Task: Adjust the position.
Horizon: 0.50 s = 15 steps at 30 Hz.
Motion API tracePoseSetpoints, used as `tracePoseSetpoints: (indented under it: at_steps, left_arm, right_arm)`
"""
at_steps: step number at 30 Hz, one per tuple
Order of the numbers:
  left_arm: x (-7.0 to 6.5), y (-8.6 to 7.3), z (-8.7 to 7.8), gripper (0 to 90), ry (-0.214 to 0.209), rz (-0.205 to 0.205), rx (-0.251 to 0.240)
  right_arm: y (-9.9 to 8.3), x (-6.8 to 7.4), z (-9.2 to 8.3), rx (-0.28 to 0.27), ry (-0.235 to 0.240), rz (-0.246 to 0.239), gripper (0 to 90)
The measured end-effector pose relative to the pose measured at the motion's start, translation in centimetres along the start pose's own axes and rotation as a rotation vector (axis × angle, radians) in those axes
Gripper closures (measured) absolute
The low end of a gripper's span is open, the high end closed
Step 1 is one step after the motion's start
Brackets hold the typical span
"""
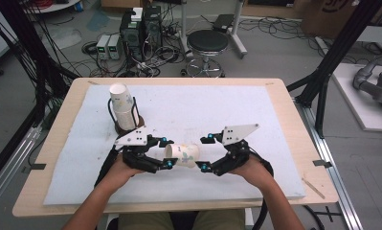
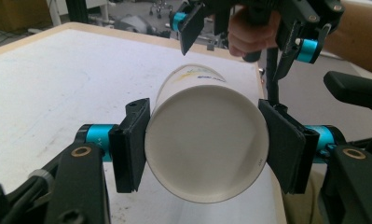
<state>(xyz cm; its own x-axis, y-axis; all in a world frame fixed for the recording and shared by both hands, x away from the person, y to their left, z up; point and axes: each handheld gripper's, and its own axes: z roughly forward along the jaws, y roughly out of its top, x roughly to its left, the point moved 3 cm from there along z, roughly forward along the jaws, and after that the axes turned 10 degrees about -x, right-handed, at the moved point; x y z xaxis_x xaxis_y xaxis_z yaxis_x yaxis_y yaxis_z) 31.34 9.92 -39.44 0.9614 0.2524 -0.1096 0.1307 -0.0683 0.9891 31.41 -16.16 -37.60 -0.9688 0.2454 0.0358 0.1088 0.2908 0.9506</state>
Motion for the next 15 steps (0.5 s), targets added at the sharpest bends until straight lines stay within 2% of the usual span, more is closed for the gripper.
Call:
tracePoseSetpoints:
  at_steps: [2, 3, 6, 7, 9, 10, 15]
  left_arm:
    - [0.0, -0.1, -0.2, 37.1, 0.005, 0.003, -0.024]
    - [0.0, -0.2, -0.3, 37.1, 0.008, 0.002, -0.045]
    - [0.0, -0.2, -0.5, 37.0, 0.009, -0.002, -0.06]
    - [0.0, -0.2, -0.6, 37.0, 0.008, -0.001, -0.065]
    - [0.0, -0.2, -0.7, 37.0, 0.006, -0.001, -0.071]
    - [-0.1, -0.2, -0.7, 37.0, 0.005, 0.001, -0.076]
    - [-0.1, -0.1, -0.9, 37.1, -0.002, -0.002, -0.094]
  right_arm:
    - [-0.5, 0.0, 0.0, -0.033, -0.012, 0.01, 19.9]
    - [-1.3, 0.0, 0.0, -0.062, -0.045, 0.031, 19.9]
    - [-1.9, 0.0, 0.0, -0.076, -0.059, 0.047, 19.8]
    - [-2.2, 0.1, 0.1, -0.079, -0.035, 0.064, 19.9]
    - [-2.5, -0.3, 0.1, -0.079, -0.059, 0.056, 19.8]
    - [-2.5, -0.1, 0.1, -0.096, -0.031, 0.061, 19.9]
    - [-2.6, 0.0, 0.3, -0.098, -0.019, 0.055, 19.9]
